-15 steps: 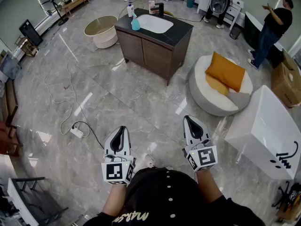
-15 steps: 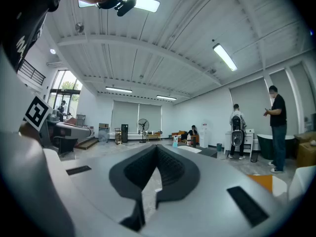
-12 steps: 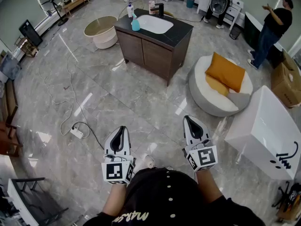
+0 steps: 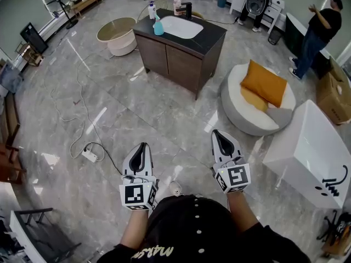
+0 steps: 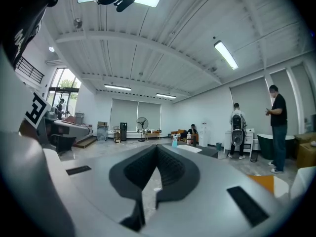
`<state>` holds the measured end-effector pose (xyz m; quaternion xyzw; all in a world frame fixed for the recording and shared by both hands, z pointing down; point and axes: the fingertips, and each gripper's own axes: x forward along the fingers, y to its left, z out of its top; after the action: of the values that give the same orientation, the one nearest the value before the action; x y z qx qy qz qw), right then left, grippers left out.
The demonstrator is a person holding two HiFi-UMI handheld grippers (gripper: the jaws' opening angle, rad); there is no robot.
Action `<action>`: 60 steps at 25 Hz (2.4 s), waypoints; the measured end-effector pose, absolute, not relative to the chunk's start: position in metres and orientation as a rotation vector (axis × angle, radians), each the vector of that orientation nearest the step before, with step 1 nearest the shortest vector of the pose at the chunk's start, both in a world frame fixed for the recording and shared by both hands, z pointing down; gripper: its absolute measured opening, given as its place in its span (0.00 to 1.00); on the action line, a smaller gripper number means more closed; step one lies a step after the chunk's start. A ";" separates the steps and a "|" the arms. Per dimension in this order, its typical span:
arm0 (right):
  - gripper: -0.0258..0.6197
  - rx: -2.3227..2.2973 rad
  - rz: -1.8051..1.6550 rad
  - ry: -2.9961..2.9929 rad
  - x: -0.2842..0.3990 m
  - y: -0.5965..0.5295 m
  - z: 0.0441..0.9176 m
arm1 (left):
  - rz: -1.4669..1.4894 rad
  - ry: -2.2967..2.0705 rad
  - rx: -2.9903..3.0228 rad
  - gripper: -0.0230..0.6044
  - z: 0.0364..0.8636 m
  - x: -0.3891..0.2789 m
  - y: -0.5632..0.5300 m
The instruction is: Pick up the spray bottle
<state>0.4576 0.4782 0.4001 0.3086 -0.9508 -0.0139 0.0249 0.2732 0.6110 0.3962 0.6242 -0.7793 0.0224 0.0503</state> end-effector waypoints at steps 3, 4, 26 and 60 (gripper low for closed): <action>0.03 0.955 -0.055 -2.948 0.439 0.467 0.401 | 0.066 -2.376 1.905 0.08 0.399 0.260 0.599; 0.03 0.960 -0.058 -2.944 0.433 0.462 0.402 | 0.066 -2.374 1.907 0.08 0.400 0.255 0.594; 0.03 1.008 -0.048 -2.927 0.341 0.353 0.430 | 0.079 -2.380 1.905 0.08 0.421 0.157 0.487; 0.03 0.833 -0.035 -2.965 0.157 0.072 0.432 | 0.080 -2.441 1.794 0.08 0.424 -0.010 0.210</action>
<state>0.1573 0.0717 0.4321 0.2702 -0.9622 -0.0113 0.0309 -0.0104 0.2103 0.4237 0.5910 -0.8043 0.0265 0.0557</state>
